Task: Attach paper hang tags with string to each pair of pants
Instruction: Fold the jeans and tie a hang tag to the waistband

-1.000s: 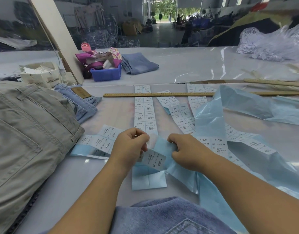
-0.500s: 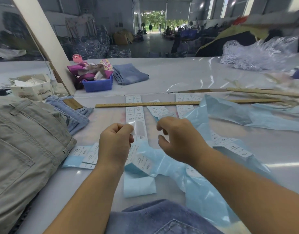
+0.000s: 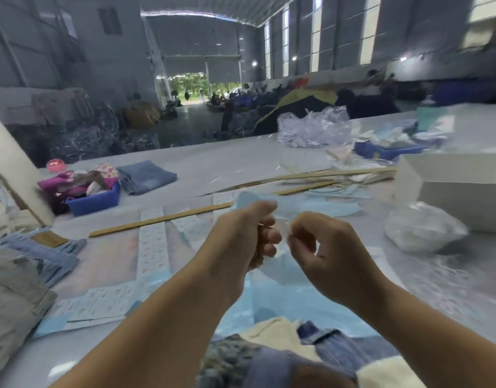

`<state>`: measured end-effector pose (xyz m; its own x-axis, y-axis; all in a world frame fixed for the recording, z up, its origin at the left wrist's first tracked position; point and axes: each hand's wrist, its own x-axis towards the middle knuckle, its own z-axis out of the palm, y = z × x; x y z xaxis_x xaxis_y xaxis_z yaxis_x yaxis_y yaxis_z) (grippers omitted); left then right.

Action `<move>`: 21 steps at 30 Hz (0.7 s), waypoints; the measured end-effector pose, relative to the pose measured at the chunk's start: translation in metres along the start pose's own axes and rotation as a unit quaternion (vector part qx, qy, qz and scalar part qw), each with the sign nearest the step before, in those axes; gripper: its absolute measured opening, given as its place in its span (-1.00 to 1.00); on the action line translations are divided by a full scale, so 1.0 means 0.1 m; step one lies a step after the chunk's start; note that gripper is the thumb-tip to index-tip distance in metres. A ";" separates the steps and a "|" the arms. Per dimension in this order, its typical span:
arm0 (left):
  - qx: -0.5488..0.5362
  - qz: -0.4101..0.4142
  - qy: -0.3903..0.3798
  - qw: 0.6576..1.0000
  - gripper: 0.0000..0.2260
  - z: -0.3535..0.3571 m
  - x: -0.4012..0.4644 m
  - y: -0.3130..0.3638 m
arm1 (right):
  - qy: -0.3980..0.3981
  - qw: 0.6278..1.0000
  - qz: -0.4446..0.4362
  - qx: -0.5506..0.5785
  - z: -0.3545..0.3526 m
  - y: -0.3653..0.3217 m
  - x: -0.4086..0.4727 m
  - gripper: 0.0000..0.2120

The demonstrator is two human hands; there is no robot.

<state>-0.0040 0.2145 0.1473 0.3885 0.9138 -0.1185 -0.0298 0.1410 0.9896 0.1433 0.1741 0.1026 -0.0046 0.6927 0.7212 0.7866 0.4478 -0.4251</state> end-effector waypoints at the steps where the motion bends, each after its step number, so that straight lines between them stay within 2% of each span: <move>1: -0.001 -0.008 -0.013 1.000 -0.76 0.13 -0.01 0.00 | 0.013 0.999 0.031 0.017 -0.14 0.07 -0.10 -0.80; 3: 0.036 0.003 -0.023 0.999 -0.75 0.39 0.00 -0.03 | 0.023 0.993 0.100 0.063 -0.39 0.21 -0.30 -0.77; 5: 0.143 0.051 -0.026 0.988 -0.81 0.64 0.05 -0.11 | 0.018 0.975 0.189 0.115 -0.60 0.37 -0.47 -0.82; 8: 0.331 0.115 -0.045 0.935 -0.92 0.96 0.18 -0.27 | 0.013 0.936 0.301 0.181 -0.87 0.68 -0.65 -0.78; 11: 0.429 0.101 -0.088 0.893 -0.93 1.25 0.39 -0.46 | 0.004 0.912 0.351 0.211 -1.00 1.00 -0.76 -0.79; 14: 0.441 0.072 -0.115 0.887 -0.88 1.50 0.63 -0.63 | -0.002 0.901 0.382 0.205 -1.04 1.30 -0.83 -0.78; 21: 0.358 -0.018 -0.137 0.924 -0.87 1.74 1.14 -1.02 | -0.008 0.888 0.439 0.139 -0.85 1.85 -0.95 -0.73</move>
<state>0.2034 0.2384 0.0474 0.5981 0.7692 -0.2249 0.5664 -0.2072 0.7976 0.3419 0.1430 0.0021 0.5240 0.8509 0.0380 0.3090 -0.1483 -0.9394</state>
